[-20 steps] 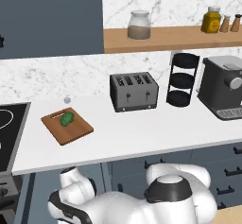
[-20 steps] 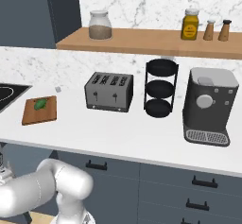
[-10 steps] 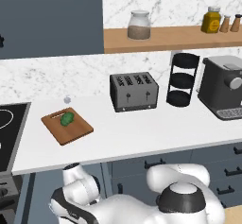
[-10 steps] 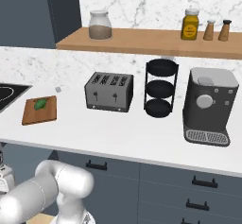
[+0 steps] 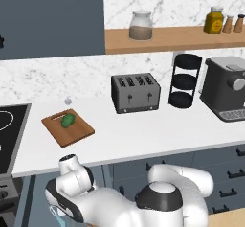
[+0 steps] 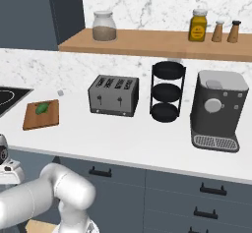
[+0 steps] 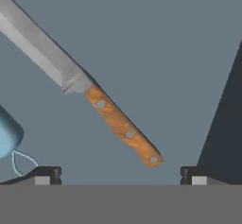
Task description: Place the appropriate cutting tool for cutting the broccoli skin on the cutting board.
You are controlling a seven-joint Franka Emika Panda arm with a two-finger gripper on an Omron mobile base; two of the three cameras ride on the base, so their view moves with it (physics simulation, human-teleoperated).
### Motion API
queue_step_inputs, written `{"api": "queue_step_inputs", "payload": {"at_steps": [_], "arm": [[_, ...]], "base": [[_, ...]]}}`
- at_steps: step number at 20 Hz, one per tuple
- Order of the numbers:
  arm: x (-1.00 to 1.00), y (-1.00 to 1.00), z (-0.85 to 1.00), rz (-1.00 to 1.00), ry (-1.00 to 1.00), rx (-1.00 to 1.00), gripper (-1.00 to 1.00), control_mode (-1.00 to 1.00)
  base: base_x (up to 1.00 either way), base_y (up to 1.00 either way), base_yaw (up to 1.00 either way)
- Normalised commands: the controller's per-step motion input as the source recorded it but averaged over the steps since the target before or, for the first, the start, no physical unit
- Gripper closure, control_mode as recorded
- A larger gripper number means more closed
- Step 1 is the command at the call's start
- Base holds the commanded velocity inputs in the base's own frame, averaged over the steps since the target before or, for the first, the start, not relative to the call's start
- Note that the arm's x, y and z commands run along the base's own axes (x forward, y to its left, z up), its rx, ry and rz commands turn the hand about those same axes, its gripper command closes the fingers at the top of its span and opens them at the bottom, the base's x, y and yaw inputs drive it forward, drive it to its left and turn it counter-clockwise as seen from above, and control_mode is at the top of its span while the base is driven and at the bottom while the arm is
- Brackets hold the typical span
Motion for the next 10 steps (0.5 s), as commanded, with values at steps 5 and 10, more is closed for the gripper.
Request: {"api": "queue_step_inputs", "payload": {"at_steps": [5,10], "arm": [[0.14,0.00,-0.35,0.30,0.00,0.00,-1.00,-1.00],[0.00,0.00,-0.50,0.27,0.00,0.07,-1.00,-1.00]], "base": [[0.00,0.00,0.00],[0.00,0.00,0.00]]}}
